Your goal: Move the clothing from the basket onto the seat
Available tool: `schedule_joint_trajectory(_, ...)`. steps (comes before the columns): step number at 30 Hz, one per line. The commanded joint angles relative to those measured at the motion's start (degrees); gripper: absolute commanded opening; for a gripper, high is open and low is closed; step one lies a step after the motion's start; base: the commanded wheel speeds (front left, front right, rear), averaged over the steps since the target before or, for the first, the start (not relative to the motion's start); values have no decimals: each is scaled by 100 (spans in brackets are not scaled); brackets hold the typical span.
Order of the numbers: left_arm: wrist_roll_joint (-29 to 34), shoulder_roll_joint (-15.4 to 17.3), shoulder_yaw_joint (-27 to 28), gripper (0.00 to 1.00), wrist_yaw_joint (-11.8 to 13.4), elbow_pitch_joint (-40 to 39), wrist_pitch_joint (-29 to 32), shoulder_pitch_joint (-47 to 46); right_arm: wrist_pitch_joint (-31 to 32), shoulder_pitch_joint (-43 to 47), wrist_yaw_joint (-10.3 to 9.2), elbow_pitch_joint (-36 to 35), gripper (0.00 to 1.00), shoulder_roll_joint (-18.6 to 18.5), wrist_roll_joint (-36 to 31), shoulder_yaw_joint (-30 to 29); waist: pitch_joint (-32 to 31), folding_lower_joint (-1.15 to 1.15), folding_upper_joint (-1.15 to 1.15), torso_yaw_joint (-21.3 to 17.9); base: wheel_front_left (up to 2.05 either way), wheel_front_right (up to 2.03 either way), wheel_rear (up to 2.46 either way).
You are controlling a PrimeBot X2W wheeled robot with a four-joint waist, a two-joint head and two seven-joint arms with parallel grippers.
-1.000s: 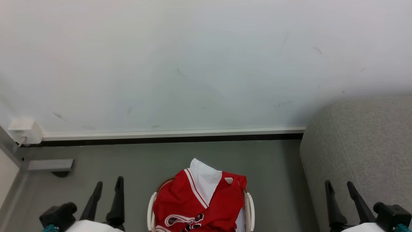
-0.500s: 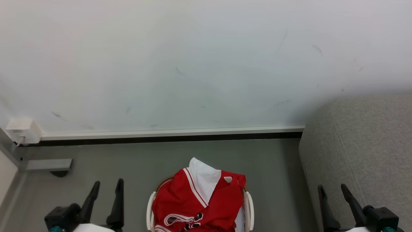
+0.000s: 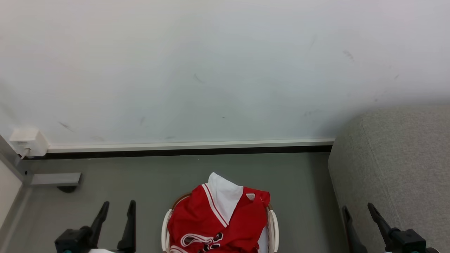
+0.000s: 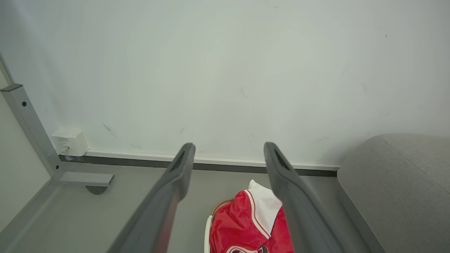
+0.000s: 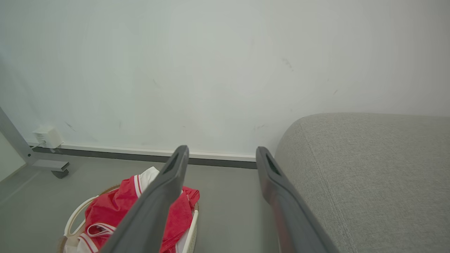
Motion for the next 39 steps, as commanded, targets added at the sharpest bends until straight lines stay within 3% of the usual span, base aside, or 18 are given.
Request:
schedule_joint_trajectory(1,158,0,19,100,-20,-3,-65,43,-48,18,-10,-1,100,-9,-100,12,-2,0,0,5,0,0,0)
schedule_joint_trajectory(27,728,-184,163,100,-172,274,-285,5,-279,-23,-12,81,100,-14,-308,25,159,0,0,-70,0,0,0)
schedule_joint_trajectory(39,307,-44,-393,100,-176,365,-284,-977,-278,-667,-12,-410,100,-13,-392,67,1323,0,0,-436,0,0,0)
